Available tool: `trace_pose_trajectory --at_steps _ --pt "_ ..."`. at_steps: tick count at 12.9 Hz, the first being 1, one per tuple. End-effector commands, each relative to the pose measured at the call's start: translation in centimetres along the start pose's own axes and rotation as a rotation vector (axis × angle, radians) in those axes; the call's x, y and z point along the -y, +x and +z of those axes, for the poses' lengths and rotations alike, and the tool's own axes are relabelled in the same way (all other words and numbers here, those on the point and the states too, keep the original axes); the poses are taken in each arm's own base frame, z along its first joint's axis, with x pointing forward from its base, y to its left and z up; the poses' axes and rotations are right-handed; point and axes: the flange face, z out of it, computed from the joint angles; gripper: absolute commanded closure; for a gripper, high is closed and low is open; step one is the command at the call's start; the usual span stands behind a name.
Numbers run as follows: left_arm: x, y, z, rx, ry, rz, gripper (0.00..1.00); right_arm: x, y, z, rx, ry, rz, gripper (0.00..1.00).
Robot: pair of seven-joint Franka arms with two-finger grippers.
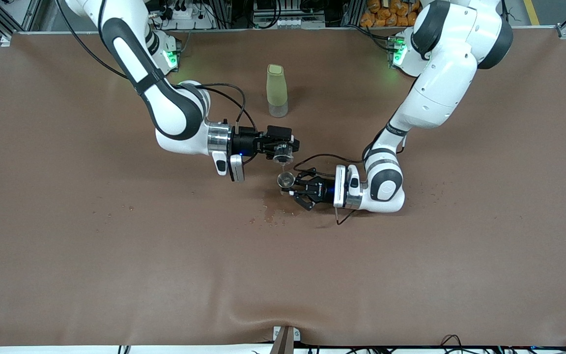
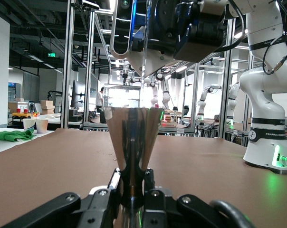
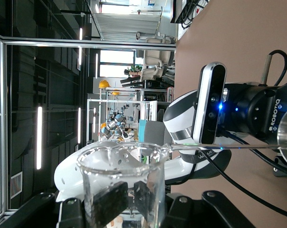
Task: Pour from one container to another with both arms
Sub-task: 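Tilt the beaker with the right gripper to pour into the jigger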
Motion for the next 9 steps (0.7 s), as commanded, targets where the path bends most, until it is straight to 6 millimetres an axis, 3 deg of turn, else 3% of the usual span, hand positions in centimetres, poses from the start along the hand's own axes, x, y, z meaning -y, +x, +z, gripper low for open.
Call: trace_pose_trajectory --at_steps 1,9 --pt "-0.43 1.37 0.24 0.004 -0.025 -0.017 1.0 1.08 -0.38 -0.49 -0.016 0.013 0.05 1.0" --pt "-0.29 1.48 -0.01 0.005 -0.021 -0.021 1.0 1.39 -1.05 0.23 0.001 0.02 0.145 1.0"
